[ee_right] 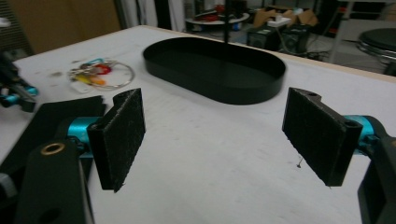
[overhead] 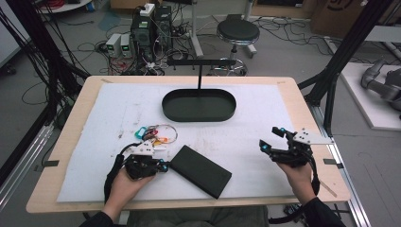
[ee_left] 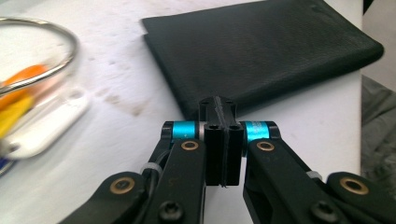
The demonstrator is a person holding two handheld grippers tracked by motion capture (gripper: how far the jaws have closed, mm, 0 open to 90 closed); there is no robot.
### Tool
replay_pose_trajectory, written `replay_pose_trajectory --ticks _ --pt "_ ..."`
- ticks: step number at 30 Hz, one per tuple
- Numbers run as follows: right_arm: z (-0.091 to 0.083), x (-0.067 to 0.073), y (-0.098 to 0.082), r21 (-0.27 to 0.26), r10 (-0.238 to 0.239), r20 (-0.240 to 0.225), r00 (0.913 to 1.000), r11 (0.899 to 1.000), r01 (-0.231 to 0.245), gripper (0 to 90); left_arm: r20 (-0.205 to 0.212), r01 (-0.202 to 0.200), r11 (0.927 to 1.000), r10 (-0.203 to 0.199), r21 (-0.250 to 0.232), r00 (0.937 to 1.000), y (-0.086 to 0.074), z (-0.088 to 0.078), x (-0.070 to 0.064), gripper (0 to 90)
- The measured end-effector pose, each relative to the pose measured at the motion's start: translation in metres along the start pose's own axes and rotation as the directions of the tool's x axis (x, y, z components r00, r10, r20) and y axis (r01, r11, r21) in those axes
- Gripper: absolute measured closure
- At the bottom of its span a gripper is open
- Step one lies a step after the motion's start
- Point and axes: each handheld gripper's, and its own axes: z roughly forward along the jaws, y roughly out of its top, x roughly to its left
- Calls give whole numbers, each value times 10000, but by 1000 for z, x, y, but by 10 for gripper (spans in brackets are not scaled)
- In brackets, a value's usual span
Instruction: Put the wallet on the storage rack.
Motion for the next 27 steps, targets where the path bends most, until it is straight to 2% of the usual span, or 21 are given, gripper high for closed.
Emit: replay_pose_trajectory --ticks 1,4,5,6,7,8,9,10,12,13,14,15,16,18,20,21,22,23,24,25,27 --pt "1 12 0 -20 -134 -362 9993 9999 133 216 -28 -73 10000 73 18 10000 1 1 -2 898" --pt "2 25 0 -11 -364 -803 9961 9993 364 217 -231 -140 9997 136 -182 9996 3 2 -4 886" --pt "2 32 0 18 -508 -1030 9934 9987 512 244 -392 -155 9996 145 -243 9991 3 0 -4 820" --pt "3 39 -1 49 -661 -1277 9896 9977 673 259 -491 -156 9993 140 -330 9987 3 -1 -4 785" --pt "4 53 -2 115 -1028 -1655 9808 9943 1062 258 -654 -145 9993 122 -355 9978 3 -3 -3 672" --pt "5 58 -3 137 -1140 -1833 9764 9929 1185 258 -913 54 9994 -86 -343 9958 1 -5 2 624" --pt "5 58 -3 137 -1140 -1833 9764 9929 1185 258 -913 54 9994 -86 -343 9958 1 -5 2 617" --pt "8 68 -4 276 -1351 -2244 9651 9891 1449 259 -944 196 9994 -224 -302 9953 -2 -5 6 590" --pt "9 71 -5 361 -1410 -2363 9614 9875 1536 259 -818 499 9986 -512 -179 9953 -6 -2 10 570" --pt "12 79 -7 491 -1717 -2578 9508 9805 1904 259 -742 508 9987 -511 -51 9959 -7 0 11 582" --pt "12 79 -7 491 -1717 -2578 9508 9805 1904 259 -742 508 9987 -511 -51 9959 -7 0 11 603" --pt "16 87 -9 641 -1914 -2789 9411 9740 2171 259 -596 472 9989 -474 -39 9971 -7 1 11 664" --pt "16 87 -9 641 -1914 -2789 9411 9740 2171 259 -479 403 9991 -408 -111 9980 -7 1 10 664" --pt "21 94 -12 843 -2061 -3083 9287 9665 2425 262 -332 329 9994 -333 -122 9989 -7 1 9 725" --pt "27 104 -16 1129 -2355 -3372 9115 9511 2875 263 -314 278 9995 -283 -166 9991 -7 2 8 790" --pt "27 104 -16 1129 -2355 -3372 9115 9511 2875 263 -260 290 9994 -294 -162 9992 -7 2 8 790" --pt "29 108 -18 1201 -2481 -3531 9021 9442 3067 264 -260 293 9994 -297 -160 9992 -7 2 8 799" --pt "33 118 -22 1320 -2923 -3837 8760 9215 3653 278 -226 356 9992 -360 -183 9991 -7 2 8 798" --pt "33 118 -22 1320 -2923 -3837 8760 9215 3653 278 -245 366 9992 -370 -176 9990 -7 2 9 798" --pt "34 122 -24 1341 -3110 -3934 8652 9116 3886 287 -238 445 9987 -451 -232 9987 -8 2 9 791" --pt "40 134 -30 1438 -3778 -4281 8210 8684 4746 329 -265 473 9987 -478 -197 9985 -8 2 10 757"
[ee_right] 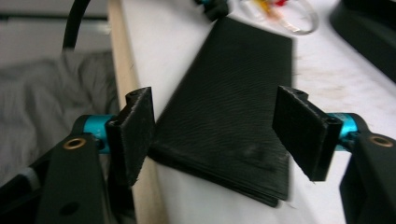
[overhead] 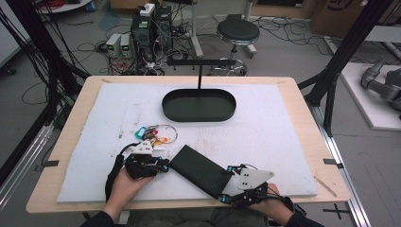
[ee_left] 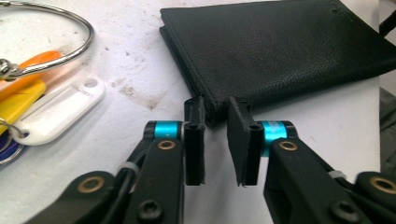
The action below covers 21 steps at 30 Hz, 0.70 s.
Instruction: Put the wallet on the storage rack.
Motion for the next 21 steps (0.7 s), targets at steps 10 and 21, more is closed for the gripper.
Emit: replay_pose_trajectory --ticks 10,21 --pt "15 9 -2 773 -886 -159 9959 9930 896 325 -2 121 9999 -121 -8 9999 0 0 1 738" --pt "11 8 -3 941 -1712 -451 9842 9801 1748 679 89 263 9996 -262 -46 9996 0 0 2 737"
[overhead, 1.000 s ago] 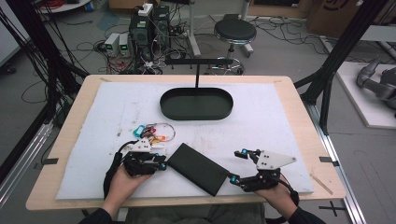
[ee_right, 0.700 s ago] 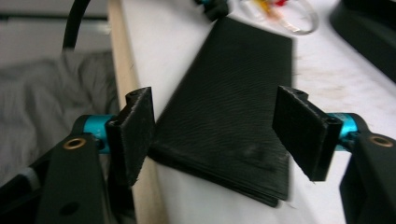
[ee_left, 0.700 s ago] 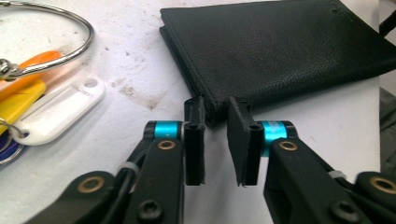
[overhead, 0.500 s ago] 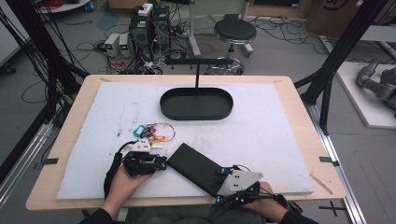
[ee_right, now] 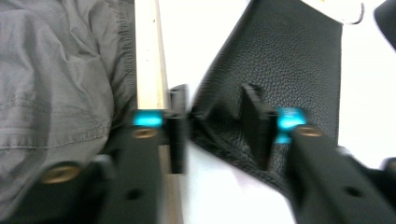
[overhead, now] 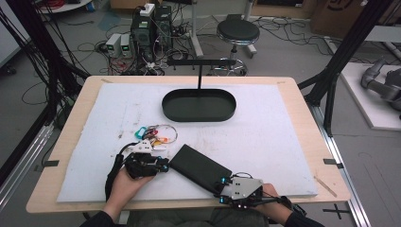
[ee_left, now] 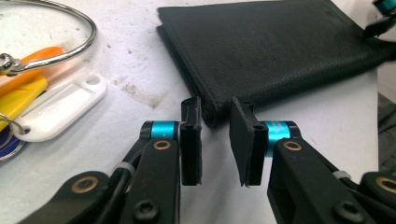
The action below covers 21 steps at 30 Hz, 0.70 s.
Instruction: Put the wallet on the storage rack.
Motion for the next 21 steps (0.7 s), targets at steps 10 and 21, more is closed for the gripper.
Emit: replay_pose_trajectory --ticks 10,21 --pt "-24 -17 -6 -1064 1045 587 9928 9895 -979 820 -21 -252 9979 251 -590 9997 4 -3 -1 641" --pt "-43 -44 -14 -2422 3168 560 9468 9243 -2949 827 -1187 -2291 9646 2142 -1308 9695 26 -5 -10 402"
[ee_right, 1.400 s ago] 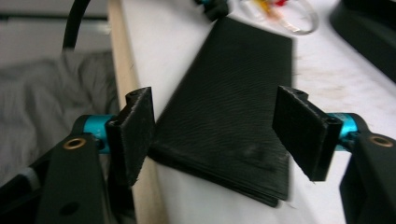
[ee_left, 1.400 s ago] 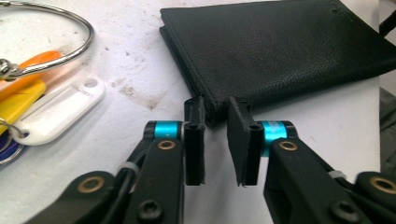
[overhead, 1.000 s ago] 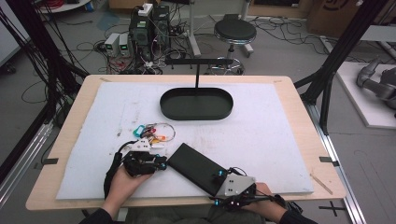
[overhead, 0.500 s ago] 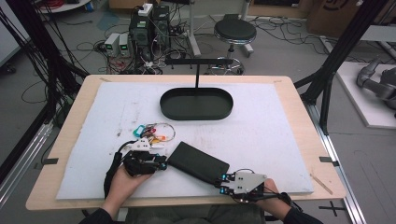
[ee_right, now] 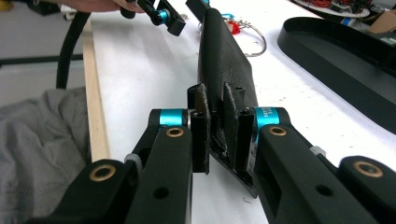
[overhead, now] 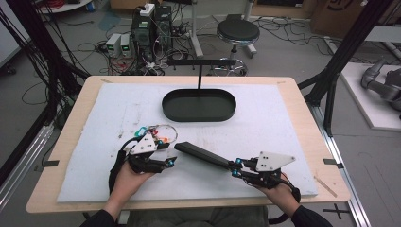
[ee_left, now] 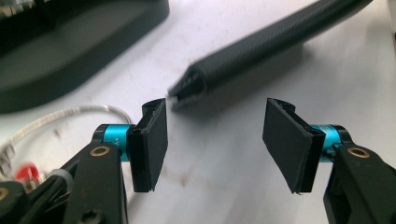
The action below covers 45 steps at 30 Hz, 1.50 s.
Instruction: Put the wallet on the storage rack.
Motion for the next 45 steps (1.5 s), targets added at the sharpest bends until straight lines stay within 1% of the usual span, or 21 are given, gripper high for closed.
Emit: replay_pose_trajectory --ticks 3,8,10,12,14,15,19,20,22,24,26,29,30,31,32,33,34,35,37,41,45 --pt "-1 -4 0 -71 166 19 9999 9998 -166 827 78 -458 9984 461 -336 9989 10 4 3 378" --pt "-4 -14 1 -247 665 -6 9978 9975 -665 827 -35 -1395 9896 1394 -353 9902 22 17 12 297" --pt "-5 -19 1 -265 821 -35 9966 9963 -821 827 65 -1343 9896 1348 -520 9908 23 22 17 277" --pt "-6 -22 2 -256 943 -105 9955 9952 -946 826 518 -1114 9925 1140 -511 9921 26 29 24 268" --pt "-6 -26 2 -206 966 -232 9951 9951 -971 826 854 -1063 9919 1121 -693 9900 27 35 28 269" --pt "-6 -26 2 -195 948 -283 9951 9953 -954 826 1223 -898 9902 1028 -1074 9872 25 40 32 280" --pt "-7 -29 2 -171 1026 -400 9939 9945 -1034 826 1631 -794 9912 962 -1062 9819 22 46 35 314" --pt "-7 -30 2 -172 1138 -472 9924 9932 -1147 825 1753 -886 9906 1061 -1045 9788 22 47 35 409" --pt "-7 -32 2 -180 1129 -475 9925 9933 -1138 824 1800 -1189 9864 1381 -1137 9739 22 48 33 457" --pt "-7 -34 3 -191 1163 -454 9922 9929 -1172 823 1601 -1391 9841 1557 -1102 9747 23 48 31 512" --pt "-9 -36 2 -228 1258 -423 9911 9917 -1269 817 1627 -1373 9848 1534 -1060 9747 23 48 32 602" --pt "-11 -40 0 -325 1381 -293 9900 9898 -1390 775 1638 -1310 9870 1451 -935 9758 24 45 30 645" --pt "-14 -43 -1 -359 1405 -199 9899 9893 -1411 741 1760 -1211 9880 1366 -960 9749 25 44 30 697" --pt "-14 -43 -1 -359 1405 -199 9899 9893 -1411 741 1869 -1103 9890 1272 -981 9741 25 43 30 697" --pt "-16 -47 -3 -430 1410 -35 9900 9891 -1410 619 1933 -1058 9892 1239 -1012 9733 25 41 29 730" --pt "-17 -49 -3 -440 1486 77 9889 9880 -1481 565 2163 -805 9907 1029 -1100 9709 26 38 28 739" --pt "-17 -49 -3 -440 1486 77 9889 9880 -1481 565 2163 -805 9907 1029 -1100 9709 26 38 28 744" --pt "-18 -53 -4 -472 1575 103 9875 9865 -1568 490 2201 -635 9918 869 -1111 9716 26 37 27 749" --pt "-18 -56 -5 -490 1548 117 9879 9868 -1541 437 2392 -318 9913 618 -1276 9690 26 35 24 754" --pt "-18 -62 -5 -603 1696 244 9852 9840 -1678 373 2488 -231 9899 577 -1400 9668 29 30 16 759" --pt "-17 -66 -2 -638 1788 -191 9837 9817 -1796 340 2612 351 9846 110 -1712 9652 32 22 12 762"
